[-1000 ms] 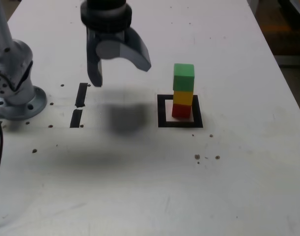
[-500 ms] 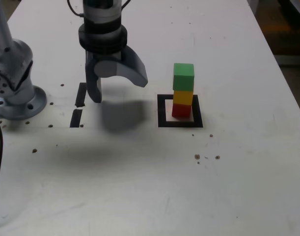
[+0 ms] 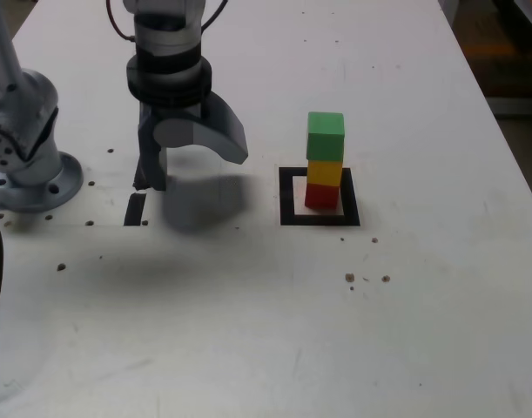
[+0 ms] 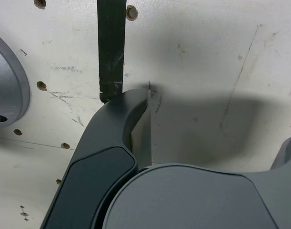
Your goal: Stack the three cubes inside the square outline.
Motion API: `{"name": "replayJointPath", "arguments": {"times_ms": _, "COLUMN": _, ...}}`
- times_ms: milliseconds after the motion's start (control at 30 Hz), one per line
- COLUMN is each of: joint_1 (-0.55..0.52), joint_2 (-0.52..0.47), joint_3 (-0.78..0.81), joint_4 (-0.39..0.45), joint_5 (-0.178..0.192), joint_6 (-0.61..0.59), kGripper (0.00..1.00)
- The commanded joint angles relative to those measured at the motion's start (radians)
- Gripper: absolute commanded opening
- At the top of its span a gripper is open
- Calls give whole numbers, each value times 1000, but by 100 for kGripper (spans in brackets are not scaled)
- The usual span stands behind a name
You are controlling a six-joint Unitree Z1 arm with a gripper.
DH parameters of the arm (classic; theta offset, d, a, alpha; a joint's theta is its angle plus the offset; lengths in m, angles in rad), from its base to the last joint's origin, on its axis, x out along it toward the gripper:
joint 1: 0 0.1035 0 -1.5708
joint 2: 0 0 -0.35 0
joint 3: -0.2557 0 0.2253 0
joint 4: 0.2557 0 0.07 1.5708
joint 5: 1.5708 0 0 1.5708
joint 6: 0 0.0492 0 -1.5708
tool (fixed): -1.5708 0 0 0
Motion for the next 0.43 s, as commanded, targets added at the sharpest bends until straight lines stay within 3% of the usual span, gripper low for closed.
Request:
{"name": "replayJointPath", "arguments": {"times_ms": 0, "joint_1": 1, "joint_2": -11, "joint_3": 5, "joint_4": -1, "joint_5": 3, "joint_6": -1, "kGripper": 100}}
{"name": "replayJointPath", "arguments": {"times_ms": 400, "joint_1": 1, "joint_2": -32, "joint_3": 30, "joint_4": -7, "joint_5": 12, "joint_6": 16, "kGripper": 100}}
